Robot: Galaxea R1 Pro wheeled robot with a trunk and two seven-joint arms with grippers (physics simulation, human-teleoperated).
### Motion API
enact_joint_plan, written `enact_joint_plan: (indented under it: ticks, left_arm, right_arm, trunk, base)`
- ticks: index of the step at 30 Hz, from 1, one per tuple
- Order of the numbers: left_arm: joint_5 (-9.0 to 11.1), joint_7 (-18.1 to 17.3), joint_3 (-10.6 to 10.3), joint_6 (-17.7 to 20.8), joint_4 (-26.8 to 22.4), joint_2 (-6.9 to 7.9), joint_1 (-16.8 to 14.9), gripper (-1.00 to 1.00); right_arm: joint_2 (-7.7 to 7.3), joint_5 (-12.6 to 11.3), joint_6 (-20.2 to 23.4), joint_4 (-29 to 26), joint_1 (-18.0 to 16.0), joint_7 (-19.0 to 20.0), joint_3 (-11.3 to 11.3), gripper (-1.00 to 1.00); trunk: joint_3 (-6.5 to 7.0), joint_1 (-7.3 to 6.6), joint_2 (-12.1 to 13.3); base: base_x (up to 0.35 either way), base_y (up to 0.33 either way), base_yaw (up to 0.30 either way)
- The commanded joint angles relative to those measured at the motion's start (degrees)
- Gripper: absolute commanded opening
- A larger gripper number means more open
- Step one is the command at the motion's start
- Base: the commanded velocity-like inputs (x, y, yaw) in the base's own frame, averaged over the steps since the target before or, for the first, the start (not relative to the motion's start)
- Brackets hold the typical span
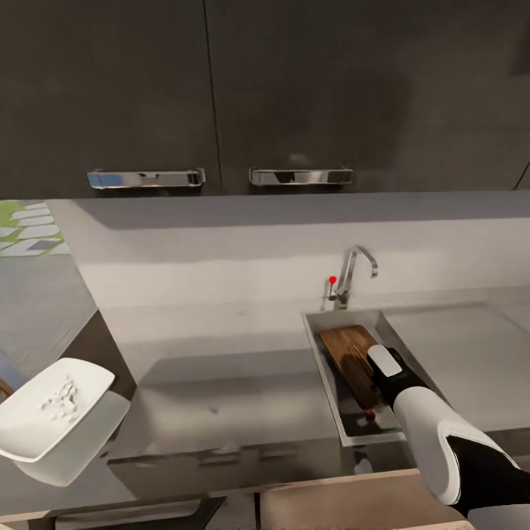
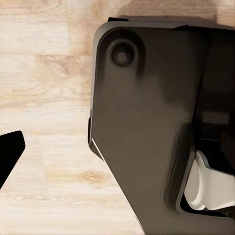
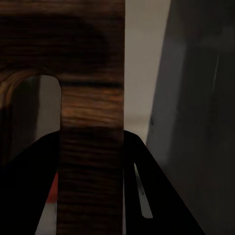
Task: In the kitchen, take the Vidalia onion out of the sink, dice it on the chopping board with the paring knife, put the diced onion into the bowl on the countertop, then place both the paring knife and the chopping board into the sink.
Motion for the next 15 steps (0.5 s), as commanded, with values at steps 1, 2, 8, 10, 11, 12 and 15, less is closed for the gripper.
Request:
enact_joint_plan:
  ticks: [1, 2, 8, 10, 11, 12, 15]
  left_arm:
    - [0.4, 0.0, -0.5, -0.4, 0.2, -0.04, -0.1, 1.0]
    - [0.5, 0.0, -0.5, -0.4, 0.2, -0.05, -0.1, 1.0]
    - [0.4, 0.0, -0.5, -0.3, 0.2, -0.31, -0.1, 1.0]
    - [0.5, 0.0, -0.5, -0.3, 0.2, -0.37, -0.1, 1.0]
    - [0.4, 0.0, -0.5, -0.3, 0.2, -0.39, -0.1, 1.0]
    - [0.4, 0.0, -0.5, -0.3, 0.2, -0.39, -0.1, 1.0]
    - [0.4, -0.1, -0.5, -0.3, 0.2, -0.55, -0.1, 1.0]
  right_arm:
    - [0.0, 0.0, 0.6, -0.1, 0.0, -0.2, -0.1, -1.0]
    - [0.0, 0.0, 0.6, -0.1, 0.0, -0.2, -0.1, -1.0]
    - [0.14, 0.0, 0.6, -0.1, 0.0, -0.2, 0.0, -1.0]
    - [0.16, 0.0, 0.6, -0.1, 0.0, -0.2, 0.0, -1.0]
    - [0.17, 0.0, 0.6, -0.1, 0.0, -0.2, 0.0, -1.0]
    - [0.17, 0.0, 0.6, -0.1, 0.0, -0.2, 0.0, -1.0]
    - [0.17, 0.0, 0.6, -0.1, 0.0, -0.2, 0.0, -1.0]
  trunk:
    - [-0.21, 0.03, -0.1]
    - [-0.31, 0.03, -0.1]
    - [-0.86, 0.03, -0.1]
    - [-1.05, 0.03, -0.1]
    - [-1.14, 0.03, -0.1]
    - [-1.23, 0.03, -0.1]
    - [-1.51, 0.03, -0.1]
  base:
    - [0.0, 0.0, 0.0]
    - [0.0, 0.0, 0.0]
    - [0.0, 0.0, 0.0]
    - [0.0, 0.0, 0.0]
    - [0.0, 0.0, 0.0]
    - [0.0, 0.0, 0.0]
    - [0.0, 0.0, 0.0]
